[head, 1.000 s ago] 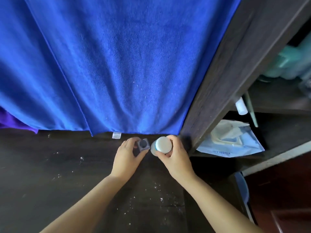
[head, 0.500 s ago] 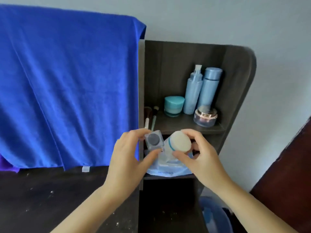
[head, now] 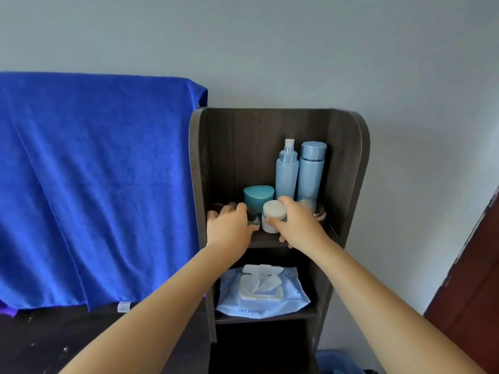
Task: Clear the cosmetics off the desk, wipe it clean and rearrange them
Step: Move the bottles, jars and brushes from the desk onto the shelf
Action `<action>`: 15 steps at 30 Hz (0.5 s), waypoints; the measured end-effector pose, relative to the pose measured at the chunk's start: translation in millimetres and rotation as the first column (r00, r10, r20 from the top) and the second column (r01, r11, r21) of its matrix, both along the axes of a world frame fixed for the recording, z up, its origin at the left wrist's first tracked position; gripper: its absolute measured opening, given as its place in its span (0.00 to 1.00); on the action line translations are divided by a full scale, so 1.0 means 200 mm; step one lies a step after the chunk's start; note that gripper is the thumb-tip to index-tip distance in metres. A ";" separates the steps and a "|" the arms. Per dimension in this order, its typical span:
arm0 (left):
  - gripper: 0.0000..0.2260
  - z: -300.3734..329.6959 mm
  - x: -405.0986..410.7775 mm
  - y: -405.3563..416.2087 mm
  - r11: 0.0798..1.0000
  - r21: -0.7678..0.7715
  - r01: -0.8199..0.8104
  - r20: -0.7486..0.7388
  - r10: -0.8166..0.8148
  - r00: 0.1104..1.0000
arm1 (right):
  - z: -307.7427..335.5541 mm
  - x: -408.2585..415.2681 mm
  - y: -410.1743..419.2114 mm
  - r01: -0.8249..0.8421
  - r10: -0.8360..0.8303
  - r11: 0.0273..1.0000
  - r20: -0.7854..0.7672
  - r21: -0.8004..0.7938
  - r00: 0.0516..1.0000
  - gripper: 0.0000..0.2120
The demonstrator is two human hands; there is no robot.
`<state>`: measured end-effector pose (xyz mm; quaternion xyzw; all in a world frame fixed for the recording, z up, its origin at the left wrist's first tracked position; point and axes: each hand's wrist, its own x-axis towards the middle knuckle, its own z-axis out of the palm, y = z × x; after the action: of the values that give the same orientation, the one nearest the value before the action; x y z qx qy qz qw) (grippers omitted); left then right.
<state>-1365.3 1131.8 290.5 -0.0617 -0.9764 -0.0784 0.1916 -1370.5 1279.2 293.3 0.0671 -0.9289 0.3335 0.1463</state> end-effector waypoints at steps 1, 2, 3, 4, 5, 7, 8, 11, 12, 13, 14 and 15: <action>0.18 -0.01 -0.01 0.00 1.000 -0.024 -0.002 0.009 0.002 1.000 | -0.01 -0.01 0.00 0.008 -0.008 1.000 0.008 0.012 1.000 0.18; 0.19 -0.02 -0.02 0.00 0.999 -0.035 -0.004 0.022 0.005 1.000 | -0.01 -0.02 0.00 0.013 -0.014 1.000 0.011 0.022 1.000 0.19; 0.19 -0.02 -0.03 -0.01 0.999 -0.037 -0.004 0.033 0.006 0.999 | -0.02 -0.02 0.00 0.017 -0.018 0.999 0.007 0.033 1.000 0.19; 0.20 -0.02 -0.04 -0.01 0.999 -0.036 -0.003 0.039 0.004 0.999 | -0.02 -0.02 0.00 0.021 -0.021 0.999 -0.001 0.043 1.000 0.19; 0.19 -0.02 -0.05 -0.01 0.999 -0.035 -0.001 0.043 0.003 0.999 | -0.03 -0.02 0.00 0.022 -0.022 0.999 -0.010 0.049 1.000 0.19; 0.20 -0.02 -0.06 -0.01 1.000 -0.027 -0.002 0.051 0.004 0.999 | -0.03 -0.02 -0.01 0.016 -0.015 0.999 -0.017 0.040 1.000 0.21; 0.20 -0.02 -0.06 -0.01 1.000 -0.018 -0.002 0.051 0.003 0.999 | -0.03 -0.02 0.00 0.011 -0.011 1.000 -0.018 0.028 1.000 0.24; 0.24 -0.01 -0.03 -0.01 0.999 0.038 0.015 0.022 -0.016 1.000 | -0.01 0.02 0.01 -0.019 0.018 1.000 -0.066 -0.020 0.998 0.30; 0.26 0.00 -0.01 -0.01 0.997 0.072 0.037 -0.014 -0.036 0.999 | 0.00 0.04 0.02 -0.029 0.026 0.999 -0.108 -0.028 0.994 0.30; 0.27 0.01 0.02 -0.01 0.991 0.111 0.069 -0.067 -0.062 0.996 | 0.01 0.06 0.03 -0.035 0.030 0.999 -0.155 -0.030 0.987 0.28; 0.26 0.03 0.05 -0.02 0.983 0.148 0.112 -0.138 -0.091 0.986 | 0.03 0.09 0.04 -0.044 0.036 0.999 -0.203 -0.032 0.979 0.26; 0.24 0.03 0.09 -0.02 0.970 0.177 0.168 -0.226 -0.126 0.966 | 0.03 0.12 0.06 -0.056 0.046 0.998 -0.244 -0.035 0.969 0.23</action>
<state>-1348.0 1127.6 297.2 -0.1232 -0.9305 -0.1806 0.2938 -1346.3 1291.3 300.3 0.1282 -0.8949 0.3455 0.2516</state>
